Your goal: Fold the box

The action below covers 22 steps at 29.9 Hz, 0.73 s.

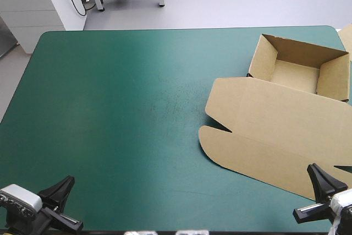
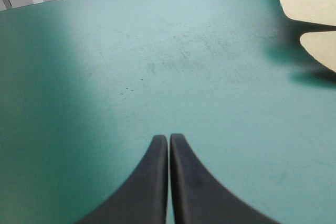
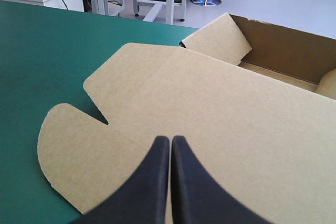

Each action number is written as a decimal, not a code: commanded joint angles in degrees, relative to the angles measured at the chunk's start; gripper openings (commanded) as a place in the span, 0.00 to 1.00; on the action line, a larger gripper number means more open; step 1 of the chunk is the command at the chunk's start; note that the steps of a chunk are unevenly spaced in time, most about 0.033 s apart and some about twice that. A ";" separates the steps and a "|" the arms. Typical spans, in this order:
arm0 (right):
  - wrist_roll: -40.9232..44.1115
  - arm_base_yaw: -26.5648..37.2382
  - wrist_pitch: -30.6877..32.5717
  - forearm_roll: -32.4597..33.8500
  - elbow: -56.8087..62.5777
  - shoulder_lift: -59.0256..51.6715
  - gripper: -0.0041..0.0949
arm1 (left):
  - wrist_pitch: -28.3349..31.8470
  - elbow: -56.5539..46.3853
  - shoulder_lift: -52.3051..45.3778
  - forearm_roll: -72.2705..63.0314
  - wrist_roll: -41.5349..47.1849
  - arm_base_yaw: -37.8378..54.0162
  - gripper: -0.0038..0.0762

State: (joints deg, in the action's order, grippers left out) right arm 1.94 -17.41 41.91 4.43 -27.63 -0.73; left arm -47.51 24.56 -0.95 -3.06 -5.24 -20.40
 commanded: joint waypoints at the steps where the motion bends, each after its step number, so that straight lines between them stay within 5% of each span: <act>1: 0.32 0.04 -3.22 0.54 -1.15 -1.55 0.04 | 3.94 1.54 -0.45 -0.64 0.19 -0.13 0.04; 22: 0.71 0.04 -4.01 -0.28 2.71 -1.55 0.04 | 4.40 1.43 -0.45 -0.60 0.66 -0.13 0.04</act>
State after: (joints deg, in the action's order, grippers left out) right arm 2.73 -17.41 42.12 3.73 -23.49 -0.79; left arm -47.57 24.56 -0.95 -3.06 -5.07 -20.40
